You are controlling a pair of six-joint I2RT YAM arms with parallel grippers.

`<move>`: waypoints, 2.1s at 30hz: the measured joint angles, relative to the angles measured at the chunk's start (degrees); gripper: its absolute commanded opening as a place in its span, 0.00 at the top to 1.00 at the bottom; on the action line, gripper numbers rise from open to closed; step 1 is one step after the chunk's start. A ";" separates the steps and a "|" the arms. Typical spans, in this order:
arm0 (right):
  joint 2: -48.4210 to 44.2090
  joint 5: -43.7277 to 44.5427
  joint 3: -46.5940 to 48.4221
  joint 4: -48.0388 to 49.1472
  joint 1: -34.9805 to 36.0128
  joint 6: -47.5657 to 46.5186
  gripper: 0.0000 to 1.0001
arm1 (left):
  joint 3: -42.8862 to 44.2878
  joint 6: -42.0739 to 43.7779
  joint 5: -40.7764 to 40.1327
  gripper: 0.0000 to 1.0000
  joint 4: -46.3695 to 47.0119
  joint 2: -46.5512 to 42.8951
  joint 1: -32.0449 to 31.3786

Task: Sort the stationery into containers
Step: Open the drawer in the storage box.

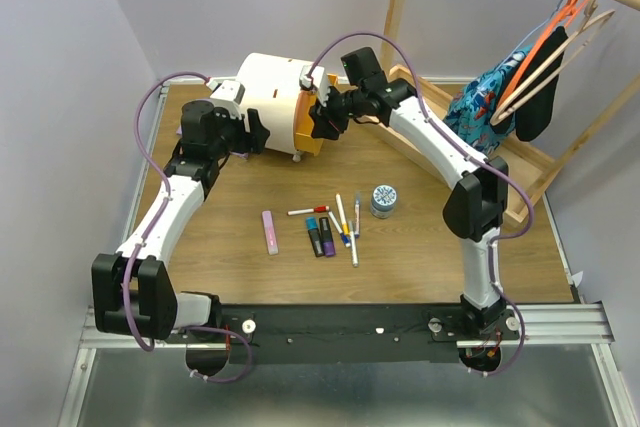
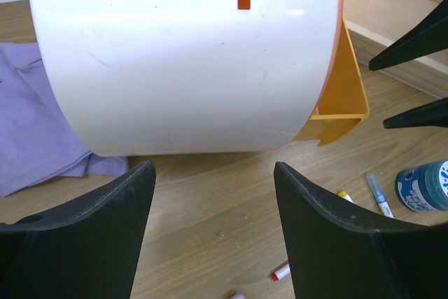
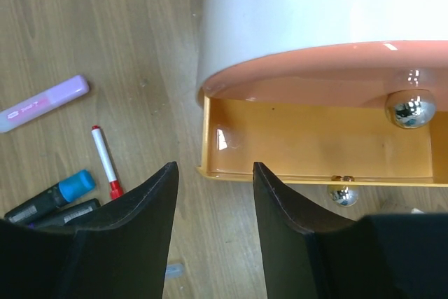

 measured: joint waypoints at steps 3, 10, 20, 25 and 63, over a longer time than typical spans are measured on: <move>0.04 -0.90 0.70 -1.01 0.20 -0.17 0.44 | 0.00 -0.02 -0.02 0.23 0.42 0.42 -0.02; 3.39 -0.87 6.95 -1.66 2.12 -1.22 0.44 | -0.02 -0.02 -0.04 0.23 1.64 0.57 0.00; 9.25 1.36 10.43 -3.45 3.76 -2.29 0.53 | -0.61 -0.02 -0.07 0.23 2.67 1.25 0.02; 9.55 2.58 10.86 -3.69 3.74 -2.73 0.70 | -0.66 -0.09 -0.07 0.23 3.08 2.23 0.39; 7.67 10.73 7.52 -2.32 4.94 5.03 1.00 | -0.68 -1.33 -0.52 0.22 5.77 3.72 0.63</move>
